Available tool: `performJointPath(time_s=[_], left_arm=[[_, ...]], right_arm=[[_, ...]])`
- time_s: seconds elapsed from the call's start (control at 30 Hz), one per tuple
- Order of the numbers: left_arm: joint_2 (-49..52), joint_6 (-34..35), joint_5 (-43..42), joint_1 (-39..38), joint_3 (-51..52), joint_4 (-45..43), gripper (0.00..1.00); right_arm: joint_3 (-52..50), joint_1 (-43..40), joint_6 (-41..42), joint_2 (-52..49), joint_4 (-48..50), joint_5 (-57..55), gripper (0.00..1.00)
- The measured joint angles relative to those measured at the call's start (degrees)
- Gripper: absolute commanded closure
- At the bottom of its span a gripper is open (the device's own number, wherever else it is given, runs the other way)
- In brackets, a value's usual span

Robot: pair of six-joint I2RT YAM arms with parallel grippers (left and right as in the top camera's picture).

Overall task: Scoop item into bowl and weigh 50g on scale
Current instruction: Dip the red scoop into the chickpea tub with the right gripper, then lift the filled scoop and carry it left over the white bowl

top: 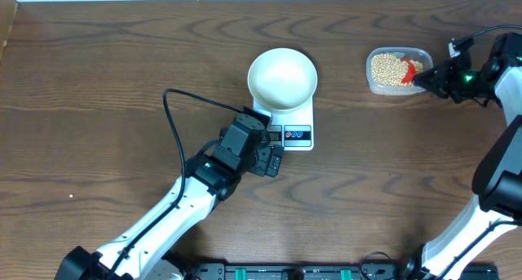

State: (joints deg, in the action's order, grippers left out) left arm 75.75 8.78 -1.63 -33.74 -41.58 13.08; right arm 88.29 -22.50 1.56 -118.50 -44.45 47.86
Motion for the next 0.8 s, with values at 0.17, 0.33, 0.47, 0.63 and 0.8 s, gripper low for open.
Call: performJointPath(time_s=[0.17,0.33,0.47,0.63,0.8], left_arm=[[0.00,0.00,0.00,0.00,0.00,0.00,0.01],[0.00,0.00,0.02,0.00,0.00,0.00,0.01],[0.00,0.00,0.00,0.00,0.00,0.00,0.01],[0.00,0.00,0.00,0.00,0.00,0.00,0.01],[0.00,0.00,0.00,0.00,0.00,0.00,0.01]], right_arm=[[0.00,-1.07,2.25,-1.05,2.25,3.82,0.99],[0.00,-2.64,2.99,-5.11,3.13,10.54,0.99],[0.00,-4.26,3.02,-8.24,3.23,16.31,0.99],[0.00,-4.70,3.04,-8.66,3.39,19.21,0.99],[-0.02,-5.73,3.10,-8.72,3.34,22.49,0.99]])
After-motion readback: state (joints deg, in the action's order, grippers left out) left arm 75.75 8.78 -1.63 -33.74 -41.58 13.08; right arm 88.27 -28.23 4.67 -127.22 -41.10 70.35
